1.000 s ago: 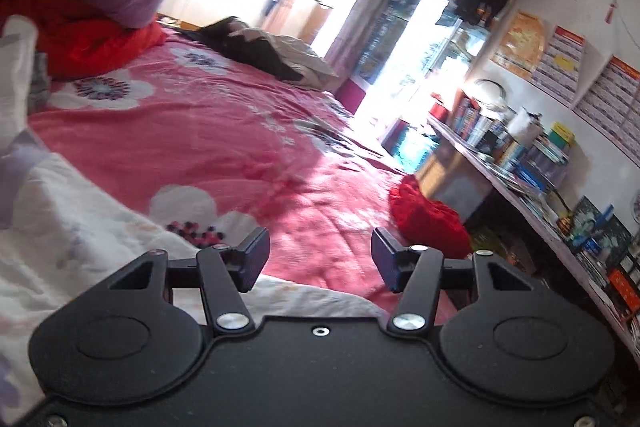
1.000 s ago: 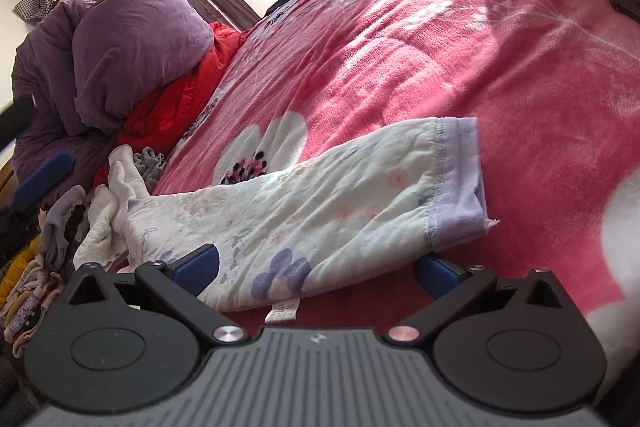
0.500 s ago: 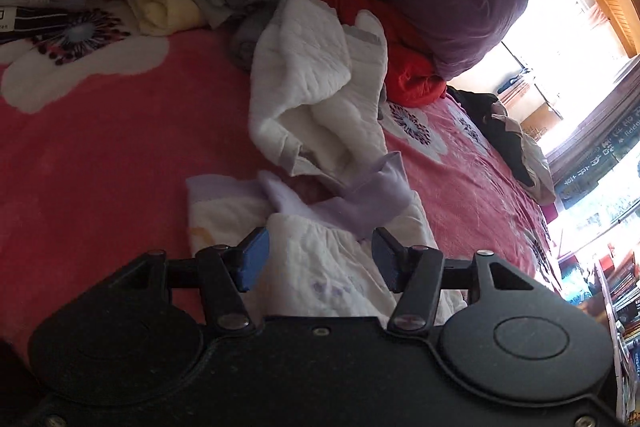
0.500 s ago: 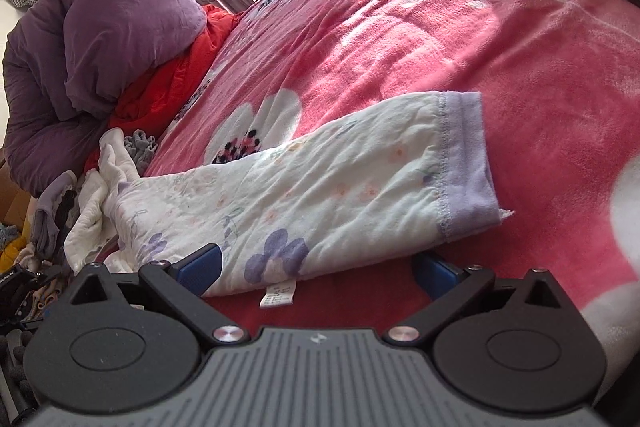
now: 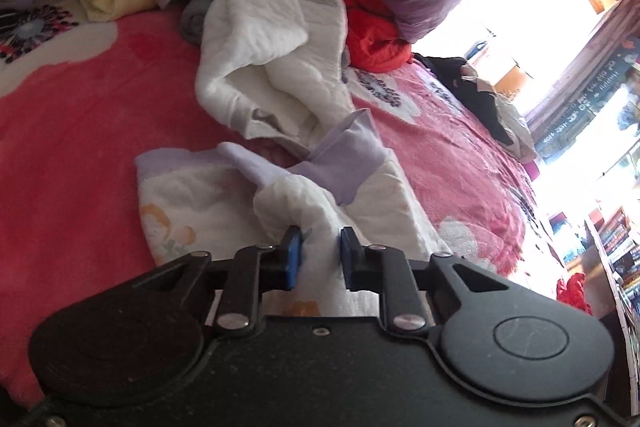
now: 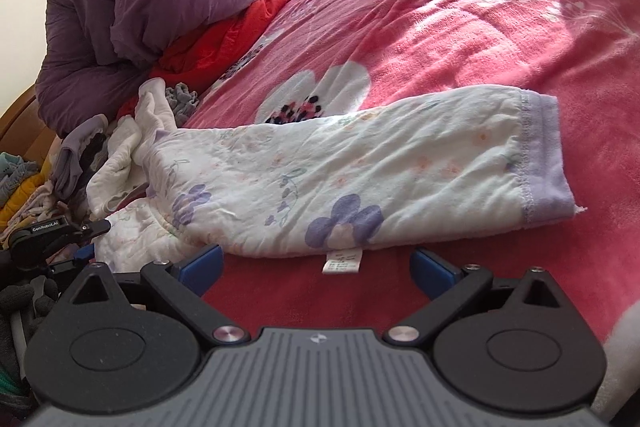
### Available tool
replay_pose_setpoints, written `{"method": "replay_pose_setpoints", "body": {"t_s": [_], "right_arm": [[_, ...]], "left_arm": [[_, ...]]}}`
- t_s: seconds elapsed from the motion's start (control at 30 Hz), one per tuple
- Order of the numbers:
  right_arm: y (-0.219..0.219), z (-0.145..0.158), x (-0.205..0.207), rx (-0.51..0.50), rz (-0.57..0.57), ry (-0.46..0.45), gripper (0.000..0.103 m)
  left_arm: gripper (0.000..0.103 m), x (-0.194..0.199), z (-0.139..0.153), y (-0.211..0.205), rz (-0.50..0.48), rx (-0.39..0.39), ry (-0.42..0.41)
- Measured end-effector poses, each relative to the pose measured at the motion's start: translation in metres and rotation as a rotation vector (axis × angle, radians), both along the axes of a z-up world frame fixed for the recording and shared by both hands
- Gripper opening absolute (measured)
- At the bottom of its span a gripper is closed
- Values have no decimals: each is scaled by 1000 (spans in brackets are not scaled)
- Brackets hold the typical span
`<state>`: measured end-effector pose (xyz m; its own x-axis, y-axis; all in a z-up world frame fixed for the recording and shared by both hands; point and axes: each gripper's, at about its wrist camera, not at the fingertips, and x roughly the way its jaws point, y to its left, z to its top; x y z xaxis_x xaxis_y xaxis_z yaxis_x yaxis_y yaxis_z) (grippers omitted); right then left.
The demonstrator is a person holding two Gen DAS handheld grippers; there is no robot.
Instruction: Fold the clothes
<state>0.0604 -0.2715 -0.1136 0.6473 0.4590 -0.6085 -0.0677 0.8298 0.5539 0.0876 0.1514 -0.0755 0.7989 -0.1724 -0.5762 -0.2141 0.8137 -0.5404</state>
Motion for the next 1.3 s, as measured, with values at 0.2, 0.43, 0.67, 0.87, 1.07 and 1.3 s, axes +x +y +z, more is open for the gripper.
{"method": "replay_pose_setpoints", "body": {"t_s": [0.2,0.43,0.67,0.87,1.07,1.3], "right_arm": [[3,11,-3,14,30,-48,98],[-20,20,-4,118,-17,-92,98],[-22,25,-5,160,9,-143,98],[-21,21,-3,145,9,-125,98],[-1,15,3,-56,5,-92,98],[4,18,1,-113,18,-133,98]], "left_arm": [[10,-7,27,-48,-196,64,-177],[1,-19,28,-141,-504,188,-270],[1,-24,12,-193,-621,335,-229],[73,-14,34,-108,-217,265,-177],[73,-18,20,-44,43,224,30],[72,-12,-3,-31,75,191,106]]}}
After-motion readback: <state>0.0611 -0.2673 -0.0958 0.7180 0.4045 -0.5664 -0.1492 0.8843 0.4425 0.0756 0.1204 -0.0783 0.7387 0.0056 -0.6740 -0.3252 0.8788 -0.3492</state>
